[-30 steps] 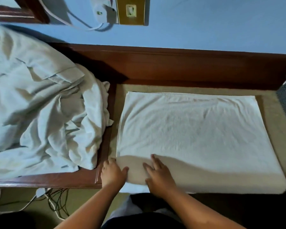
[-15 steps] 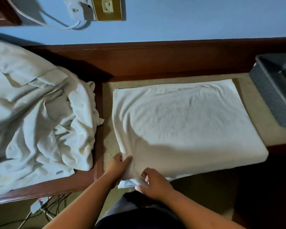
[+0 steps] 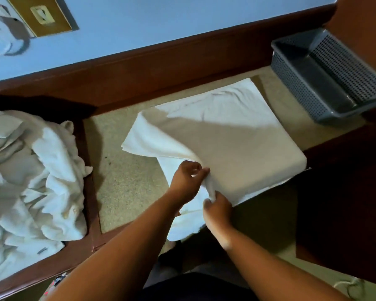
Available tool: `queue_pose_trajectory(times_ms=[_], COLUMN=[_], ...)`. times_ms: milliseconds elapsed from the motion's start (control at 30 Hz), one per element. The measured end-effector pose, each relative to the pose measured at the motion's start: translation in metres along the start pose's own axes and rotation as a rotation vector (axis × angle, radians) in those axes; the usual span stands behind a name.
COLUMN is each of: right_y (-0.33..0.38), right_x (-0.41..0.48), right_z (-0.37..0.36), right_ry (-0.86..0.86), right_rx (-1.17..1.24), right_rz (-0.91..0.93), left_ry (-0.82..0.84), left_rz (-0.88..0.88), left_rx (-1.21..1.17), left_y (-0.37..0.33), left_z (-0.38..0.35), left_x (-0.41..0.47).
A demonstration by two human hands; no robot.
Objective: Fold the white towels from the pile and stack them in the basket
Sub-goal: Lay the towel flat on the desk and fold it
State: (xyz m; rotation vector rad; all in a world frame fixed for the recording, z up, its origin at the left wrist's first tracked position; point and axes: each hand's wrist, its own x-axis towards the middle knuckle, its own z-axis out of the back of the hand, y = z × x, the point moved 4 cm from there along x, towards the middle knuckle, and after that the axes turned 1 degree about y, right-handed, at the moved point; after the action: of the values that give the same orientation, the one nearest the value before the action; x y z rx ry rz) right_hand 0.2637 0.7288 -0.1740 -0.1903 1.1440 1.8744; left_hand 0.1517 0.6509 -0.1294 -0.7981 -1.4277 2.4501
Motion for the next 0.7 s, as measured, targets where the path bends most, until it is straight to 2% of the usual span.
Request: queue_pose_trajectory(times_ms=[67, 133, 233, 333, 433, 500, 600, 700], right_y=[-0.022, -0.052, -0.100, -0.127, -0.136, -0.137, -0.137, -0.130], right_x=[0.020, 0.041, 0.076, 0.096, 0.099, 0.099, 0.102, 0.111], right_z=[0.042, 0.081, 0.119, 0.123, 0.107, 0.098, 0.091, 0.089], right_ry=[-0.079, -0.083, -0.087, -0.006, 0.158, 0.222, 0.302, 0.343], right_rx=[0.066, 0.087, 0.036, 0.016, 0.031, 0.031, -0.065, -0.187], right_rz=[-0.033, -0.120, -0.168, -0.147, -0.159, -0.140, -0.123, -0.064], left_ry=[0.173, 0.314, 0.374, 0.365, 0.200, 0.014, -0.281, -0.478], left_rz=[-0.083, -0.061, 0.032, 0.071, 0.123, 0.267, 0.612, 0.807], left_rx=[0.044, 0.218, 0.487, 0.716, 0.744, 0.648, 0.181, -0.196], left_y=[-0.011, -0.003, 0.023, 0.045, 0.056, 0.059, 0.074, 0.100], left_z=[-0.041, -0.072, -0.098, -0.110, -0.117, -0.121, -0.123, -0.120], left_x=[0.008, 0.013, 0.010, -0.007, -0.030, -0.046, -0.066, -0.072])
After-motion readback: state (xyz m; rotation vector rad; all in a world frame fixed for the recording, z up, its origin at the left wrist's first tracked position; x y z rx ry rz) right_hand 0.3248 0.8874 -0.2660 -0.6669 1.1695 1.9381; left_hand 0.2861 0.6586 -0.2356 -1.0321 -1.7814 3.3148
